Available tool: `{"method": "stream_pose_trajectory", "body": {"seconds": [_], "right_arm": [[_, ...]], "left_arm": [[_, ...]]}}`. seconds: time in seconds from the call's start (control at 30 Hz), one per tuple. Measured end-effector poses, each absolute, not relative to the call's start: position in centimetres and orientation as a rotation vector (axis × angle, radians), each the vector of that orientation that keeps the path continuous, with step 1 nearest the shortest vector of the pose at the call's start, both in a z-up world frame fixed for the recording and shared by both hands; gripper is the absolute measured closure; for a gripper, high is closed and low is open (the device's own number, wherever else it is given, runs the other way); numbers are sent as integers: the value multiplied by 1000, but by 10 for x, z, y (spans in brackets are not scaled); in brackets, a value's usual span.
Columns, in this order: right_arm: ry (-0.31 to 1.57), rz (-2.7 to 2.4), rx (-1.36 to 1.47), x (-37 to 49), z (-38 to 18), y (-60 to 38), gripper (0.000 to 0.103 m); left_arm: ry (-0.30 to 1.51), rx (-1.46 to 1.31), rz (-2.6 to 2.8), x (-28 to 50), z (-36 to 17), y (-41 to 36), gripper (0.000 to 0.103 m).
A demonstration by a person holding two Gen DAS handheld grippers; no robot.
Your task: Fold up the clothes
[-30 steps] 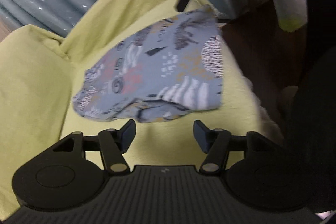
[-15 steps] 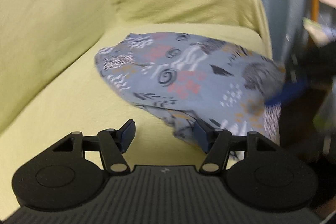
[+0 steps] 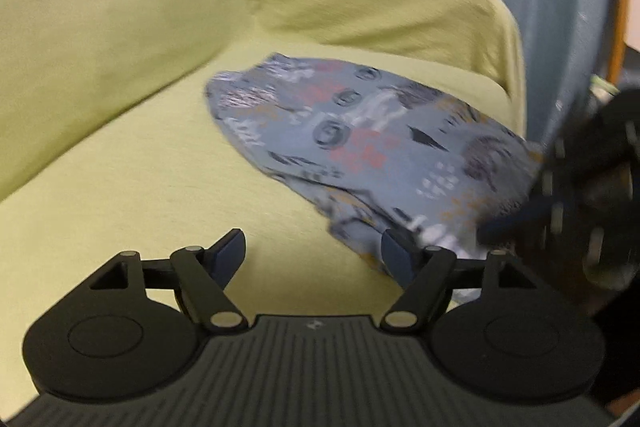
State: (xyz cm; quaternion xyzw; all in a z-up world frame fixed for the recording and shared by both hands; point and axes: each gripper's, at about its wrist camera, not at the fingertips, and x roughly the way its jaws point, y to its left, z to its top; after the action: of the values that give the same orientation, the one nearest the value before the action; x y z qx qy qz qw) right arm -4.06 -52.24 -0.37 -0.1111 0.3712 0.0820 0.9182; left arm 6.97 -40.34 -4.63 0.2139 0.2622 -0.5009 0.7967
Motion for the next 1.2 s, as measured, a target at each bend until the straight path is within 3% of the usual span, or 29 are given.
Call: {"method": "stream_pose_trajectory", "body": {"seconds": [0.27, 0.37, 0.43, 0.5, 0.67, 0.7, 0.77, 0.8, 0.83, 1.03, 1.2], "right_arm": [[669, 140, 73, -54, 15, -584, 103], [636, 137, 158, -59, 21, -603, 88], [660, 199, 34, -57, 18, -579, 62], [683, 242, -116, -58, 12, -550, 58], [744, 232, -443, -55, -16, -502, 58], [751, 220, -489, -54, -20, -498, 62], [757, 202, -518, -55, -22, -500, 76], [757, 191, -512, -56, -20, -503, 93], [744, 180, -469, -58, -15, -510, 101], [605, 60, -10, -66, 21, -585, 101], [552, 58, 182, -67, 35, -618, 101]], "left_arm": [[554, 465, -1113, 73, -60, -431, 30], [604, 398, -1115, 87, -58, -430, 30], [641, 352, -1115, 96, -58, -430, 30], [677, 302, -1113, 105, -58, -428, 30], [684, 266, -1090, 112, -56, -418, 29], [682, 274, -1088, 110, -55, -415, 27], [676, 290, -1083, 107, -55, -408, 27], [670, 308, -1089, 104, -55, -407, 27], [664, 327, -1094, 101, -56, -406, 27], [642, 390, -1134, 86, -60, -417, 27], [612, 406, -1091, 84, -67, -444, 28]]}}
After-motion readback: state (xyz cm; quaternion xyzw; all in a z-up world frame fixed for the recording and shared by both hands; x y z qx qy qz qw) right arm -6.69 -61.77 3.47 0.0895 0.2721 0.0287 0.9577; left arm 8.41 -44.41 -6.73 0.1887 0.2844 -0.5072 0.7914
